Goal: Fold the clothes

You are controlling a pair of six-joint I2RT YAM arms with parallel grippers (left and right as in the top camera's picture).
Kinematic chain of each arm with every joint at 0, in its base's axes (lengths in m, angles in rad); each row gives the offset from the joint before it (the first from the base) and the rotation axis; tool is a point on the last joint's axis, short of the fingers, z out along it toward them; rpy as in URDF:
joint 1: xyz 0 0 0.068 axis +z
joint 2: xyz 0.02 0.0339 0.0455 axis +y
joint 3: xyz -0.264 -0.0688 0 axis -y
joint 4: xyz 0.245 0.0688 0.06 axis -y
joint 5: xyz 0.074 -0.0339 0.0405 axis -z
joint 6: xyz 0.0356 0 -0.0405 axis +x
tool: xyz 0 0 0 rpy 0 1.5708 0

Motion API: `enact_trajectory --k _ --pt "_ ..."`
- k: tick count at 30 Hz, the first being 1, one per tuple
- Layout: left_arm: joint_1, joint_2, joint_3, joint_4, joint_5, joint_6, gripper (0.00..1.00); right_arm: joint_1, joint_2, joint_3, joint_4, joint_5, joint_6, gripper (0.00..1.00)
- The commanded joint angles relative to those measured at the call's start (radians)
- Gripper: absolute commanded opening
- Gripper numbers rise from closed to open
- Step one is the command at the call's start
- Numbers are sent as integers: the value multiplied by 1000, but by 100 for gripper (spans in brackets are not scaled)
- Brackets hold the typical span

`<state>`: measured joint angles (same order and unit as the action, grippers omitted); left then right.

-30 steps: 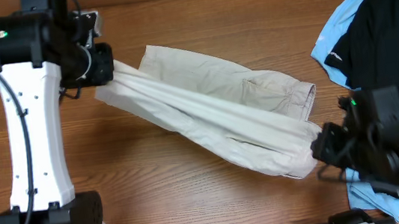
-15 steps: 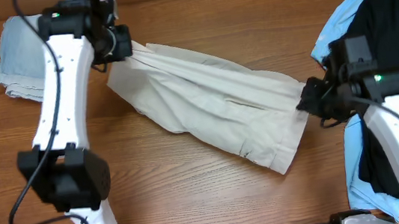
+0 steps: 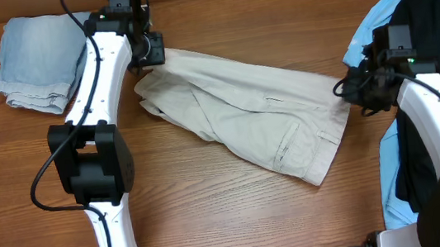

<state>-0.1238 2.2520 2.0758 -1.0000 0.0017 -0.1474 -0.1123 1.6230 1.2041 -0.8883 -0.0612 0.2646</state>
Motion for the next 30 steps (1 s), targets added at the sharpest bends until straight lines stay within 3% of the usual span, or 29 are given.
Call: enact_trajectory --k 1,3,5,7,13,30 --pt "0 8 11 8 -80 13 100 -13 8 14 13 70 -3 86" --pt "0 8 27 -3 -80 25 100 -18 -1 27 -5 37 -3 96" --pt "5 8 68 -48 -79 25 100 -29 -16 49 -55 -39 -3 100" --pt "13 8 127 -121 -72 36 100 -40 -34 56 -113 -117 -4 100" --pt "24 8 249 -318 45 215 100 -30 -39 -11 -224 -219 -7 100" --pt "24 17 248 -346 55 230 100 36 -38 -391 181 -213 165 100"
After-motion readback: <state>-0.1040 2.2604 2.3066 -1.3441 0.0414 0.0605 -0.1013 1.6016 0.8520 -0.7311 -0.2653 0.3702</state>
